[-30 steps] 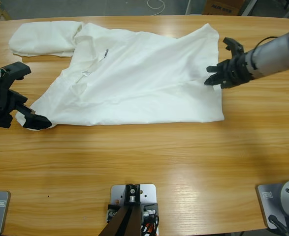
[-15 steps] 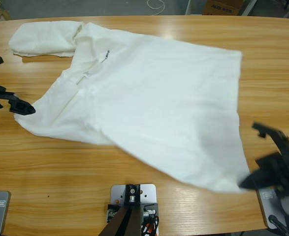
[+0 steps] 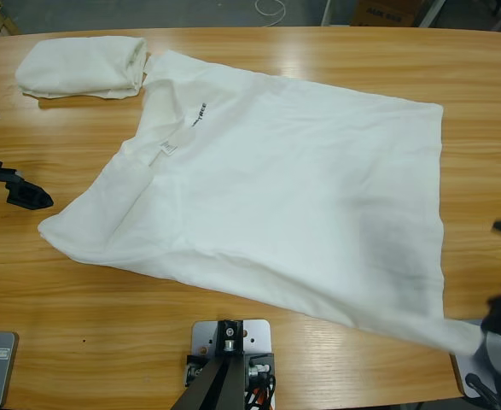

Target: Fold clothes

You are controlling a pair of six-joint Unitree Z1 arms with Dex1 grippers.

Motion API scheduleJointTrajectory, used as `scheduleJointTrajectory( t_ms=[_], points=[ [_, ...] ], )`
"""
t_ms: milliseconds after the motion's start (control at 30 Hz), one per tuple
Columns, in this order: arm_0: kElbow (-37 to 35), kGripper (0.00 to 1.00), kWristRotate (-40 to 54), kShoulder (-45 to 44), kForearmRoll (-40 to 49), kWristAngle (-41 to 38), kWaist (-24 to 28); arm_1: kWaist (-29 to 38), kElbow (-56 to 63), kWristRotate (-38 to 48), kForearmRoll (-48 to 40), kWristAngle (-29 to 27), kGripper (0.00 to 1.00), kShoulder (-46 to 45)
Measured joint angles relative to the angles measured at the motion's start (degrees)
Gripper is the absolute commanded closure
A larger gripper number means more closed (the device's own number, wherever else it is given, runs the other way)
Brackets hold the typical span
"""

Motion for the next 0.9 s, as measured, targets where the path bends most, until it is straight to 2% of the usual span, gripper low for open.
scheduleJointTrajectory(
  t_ms=[133, 167, 200, 233, 267, 333, 400, 500, 600, 700, 900],
  points=[
    [-0.6, 0.001, 0.5, 0.3, 0.0, -0.4, -0.1, 0.0, -5.7, 1.0, 0.9, -4.2, 0.045, -0.4],
    [-1.2, 0.012, 1.3, 0.3, 0.0, -0.5, -0.4, 0.0, -6.7, 1.1, 0.4, -4.8, 0.197, -0.3],
    [-2.2, 0.021, 2.7, 0.3, 0.0, -0.6, -0.8, 0.0, -7.4, 1.1, -0.9, -5.3, 0.464, -0.2],
    [-3.4, 0.044, 5.0, 0.4, -0.3, -1.1, -1.6, 0.0, -7.7, 1.1, -3.7, -5.9, 0.803, -0.2],
    [-5.2, 0.114, 8.4, 0.6, -0.8, -1.9, -2.7, -0.1, -7.8, 0.8, -7.2, -6.5, 0.995, 0.1],
    [-11.5, 0.186, 17.9, 3.3, -1.6, -4.4, -4.8, -1.9, -8.0, -2.6, -14.3, -6.4, 1.000, 2.4],
    [-20.4, 0.212, 24.7, 8.6, -1.2, -6.2, -6.7, -5.9, -9.0, -8.6, -19.8, -5.5, 1.000, 7.5],
    [-36.3, 0.220, 27.8, 19.2, 3.3, -7.3, -8.8, -10.5, -12.5, -15.3, -23.9, -4.5, 1.000, 16.1],
    [-47.8, 0.220, 27.7, 28.5, 8.8, -7.5, -10.2, -13.0, -16.1, -19.2, -25.6, -4.3, 1.000, 23.6],
    [-52.6, 0.218, 27.4, 34.4, 11.3, -7.5, -11.0, -15.0, -18.7, -20.5, -26.4, -5.3, 1.000, 28.4],
    [-53.7, 0.216, 26.3, 40.5, 13.7, -4.6, -11.1, -19.8, -23.3, -21.3, -26.6, -7.1, 1.000, 33.3]
  ],
)
